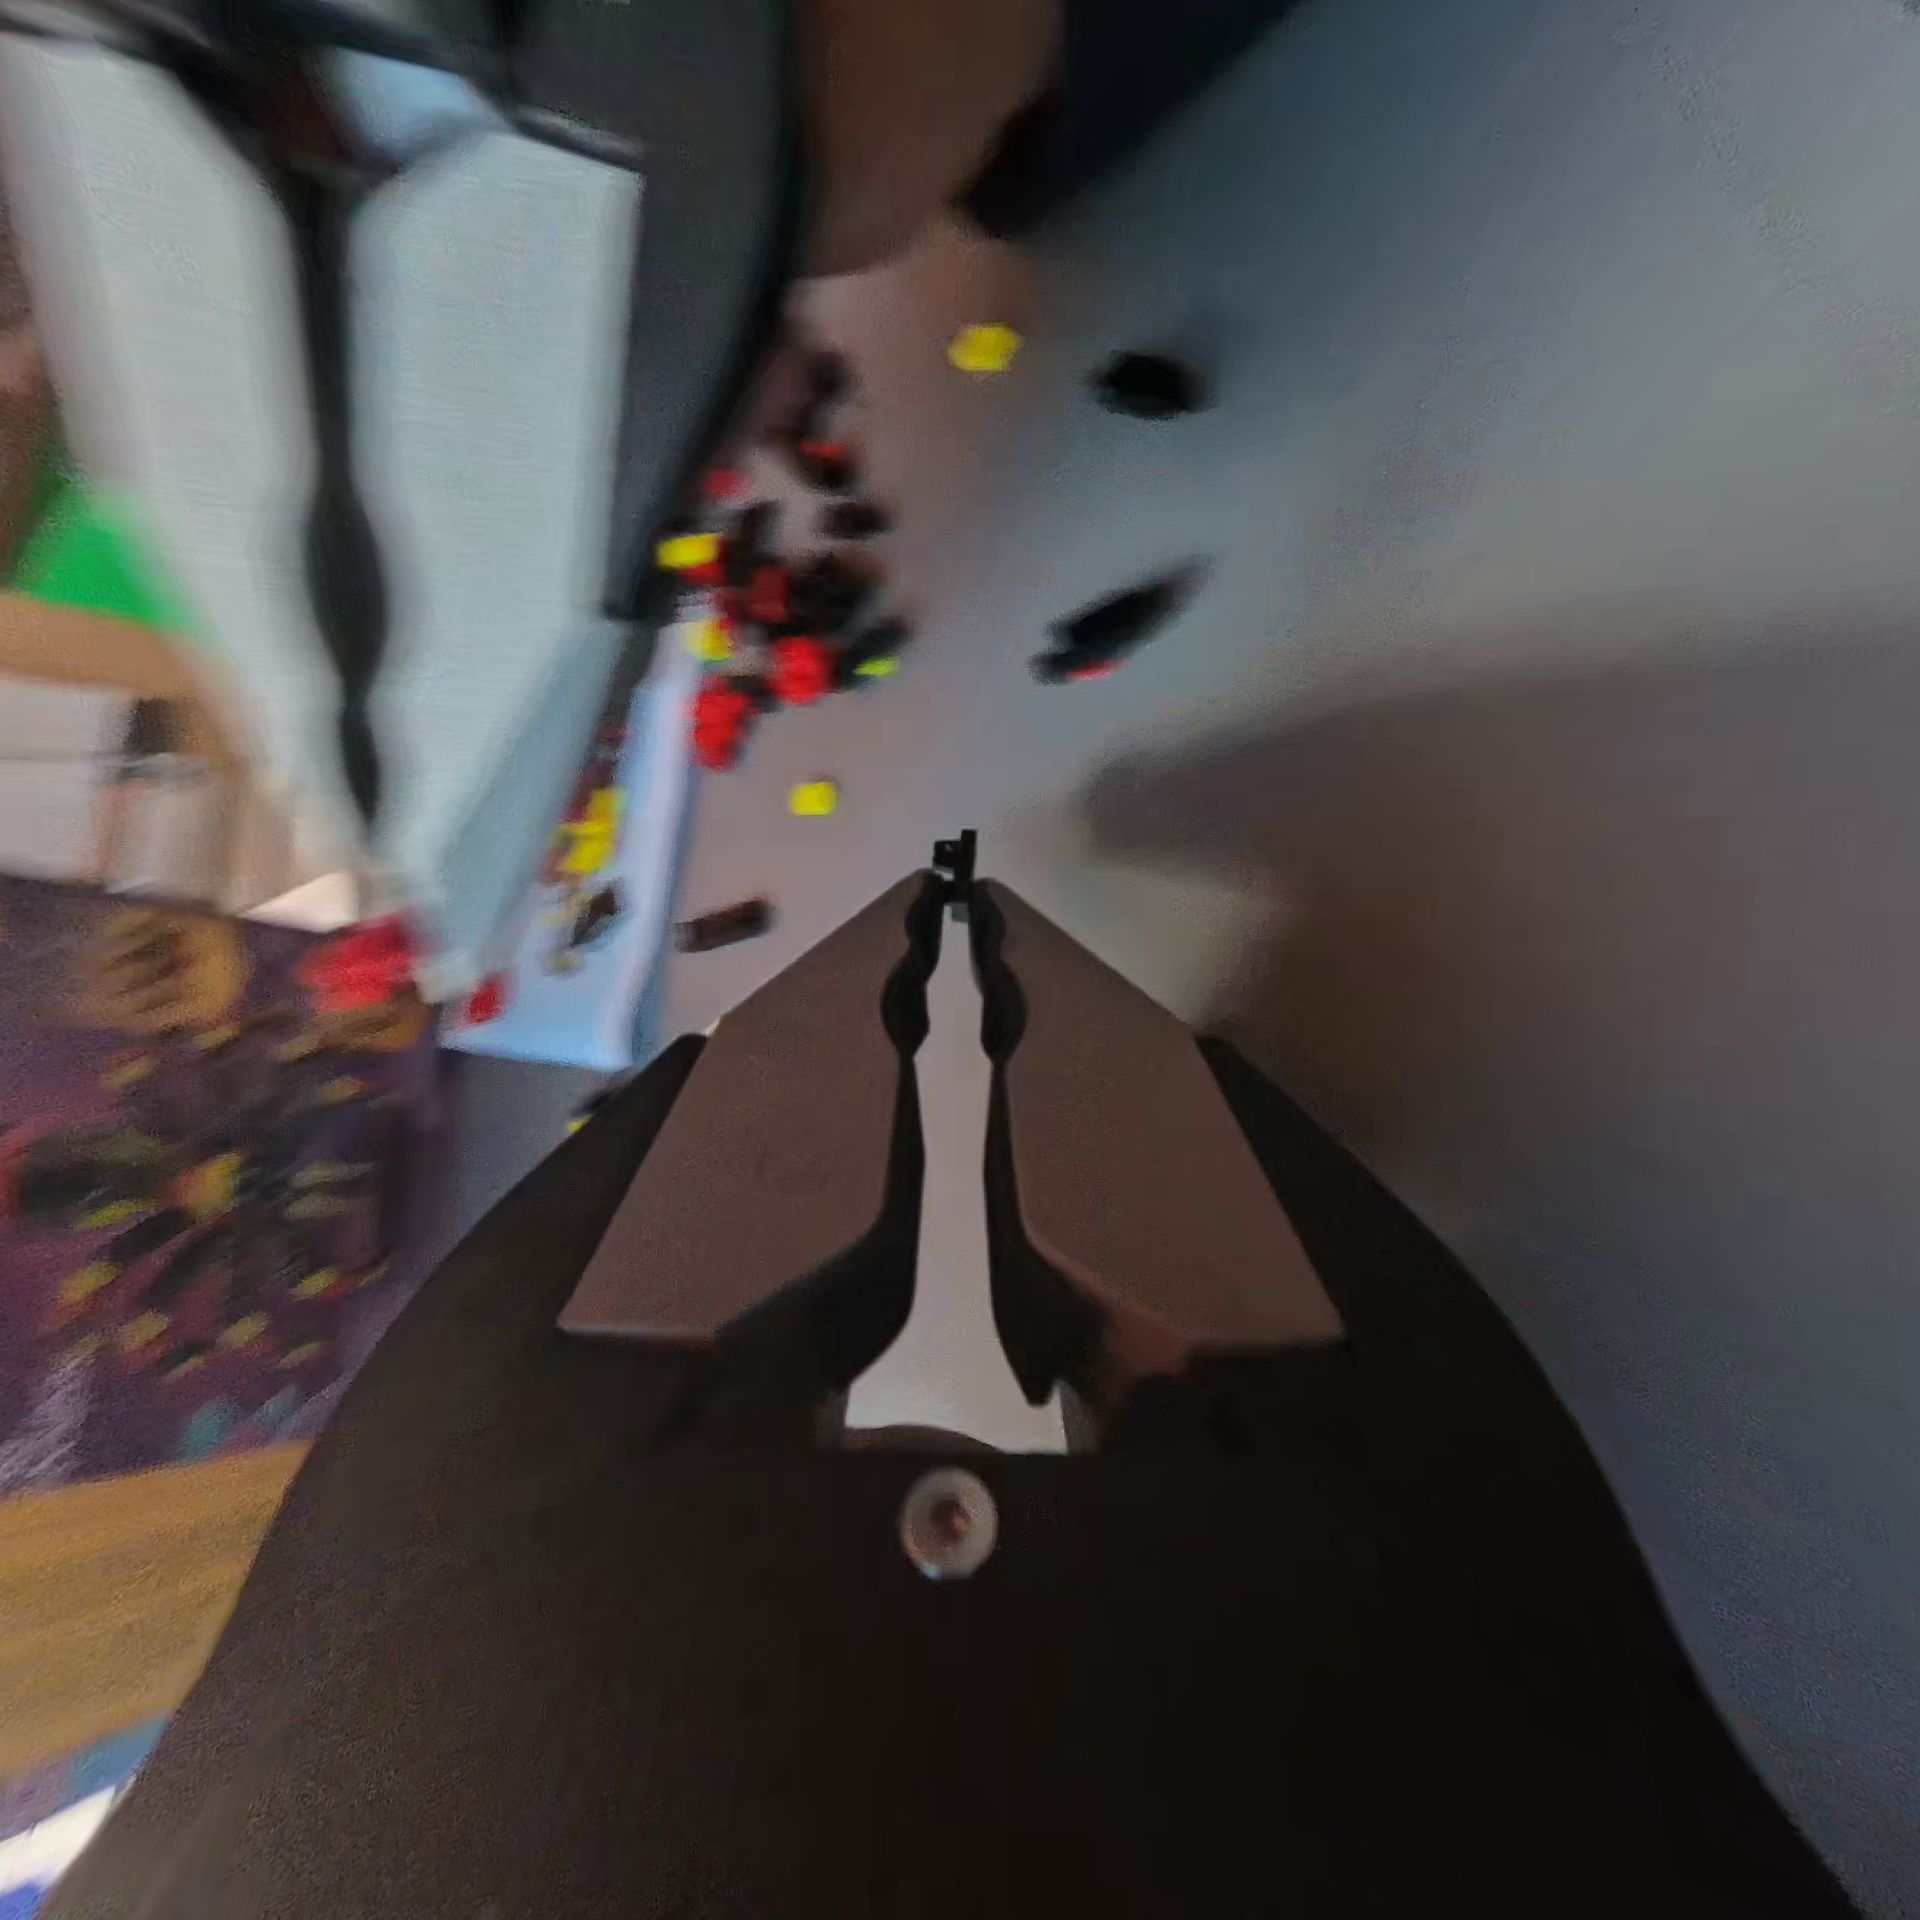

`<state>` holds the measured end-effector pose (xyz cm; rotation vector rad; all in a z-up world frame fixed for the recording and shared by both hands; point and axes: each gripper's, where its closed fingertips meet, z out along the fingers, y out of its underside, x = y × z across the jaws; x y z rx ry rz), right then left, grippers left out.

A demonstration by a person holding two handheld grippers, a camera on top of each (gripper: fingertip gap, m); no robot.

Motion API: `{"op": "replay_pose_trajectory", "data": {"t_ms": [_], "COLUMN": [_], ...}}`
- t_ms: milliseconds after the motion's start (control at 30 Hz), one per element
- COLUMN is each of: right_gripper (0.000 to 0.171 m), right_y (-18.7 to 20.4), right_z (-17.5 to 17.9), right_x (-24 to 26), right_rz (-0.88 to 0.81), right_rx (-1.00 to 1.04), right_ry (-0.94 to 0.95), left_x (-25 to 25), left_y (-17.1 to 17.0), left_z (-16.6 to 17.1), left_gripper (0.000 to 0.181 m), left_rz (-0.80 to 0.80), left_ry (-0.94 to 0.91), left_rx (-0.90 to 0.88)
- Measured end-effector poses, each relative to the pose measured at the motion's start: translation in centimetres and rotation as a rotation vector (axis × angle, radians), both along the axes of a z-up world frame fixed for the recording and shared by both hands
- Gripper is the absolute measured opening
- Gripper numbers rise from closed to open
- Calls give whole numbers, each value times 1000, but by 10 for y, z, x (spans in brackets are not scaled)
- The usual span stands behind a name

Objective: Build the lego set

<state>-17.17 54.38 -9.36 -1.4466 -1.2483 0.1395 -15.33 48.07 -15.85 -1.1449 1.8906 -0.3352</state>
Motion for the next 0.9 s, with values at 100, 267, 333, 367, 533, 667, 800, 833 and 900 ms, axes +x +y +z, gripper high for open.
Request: {"op": "replay_pose_trajectory", "data": {"t_ms": [100, 267, 333, 367, 533, 667, 800, 833, 900], "right_gripper": [1, 10, 17, 17, 27, 26, 20, 21, 34], "right_y": [17, 24, 20, 16, 6, 26, 68, 75, 83], "right_z": [-11, -22, -37, -45, -67, -32, 17, 23, 25], "right_x": [27, 44, 44, 43, 36, 49, 110, 129, 154], "right_rz": [-89, -114, -95, -79, -19, -75, -359, -436, -516], "right_rx": [-114, -232, -260, -283, -374, -342, -186, -171, -192], "right_ry": [53, 59, -19, -56, -115, 109, 407, 477, 563], "left_x": [-5, -19, -16, -16, -19, -23, -30, -32, -34], "left_y": [22, 46, 47, 49, 56, 70, 94, 98, 105], "left_z": [19, 2, -1, -1, 7, 18, 20, 21, 24], "left_gripper": [2, 2, 5, 13, 28, 28, 27, 27, 27], "left_rz": [79, 176, 198, 223, 281, 355, 493, 511, 541], "left_ry": [-92, -67, -66, -61, -118, -194, -232, -241, -258], "left_rx": [-77, 3, -60, -83, -187, -247, -259, -249, -221]}}
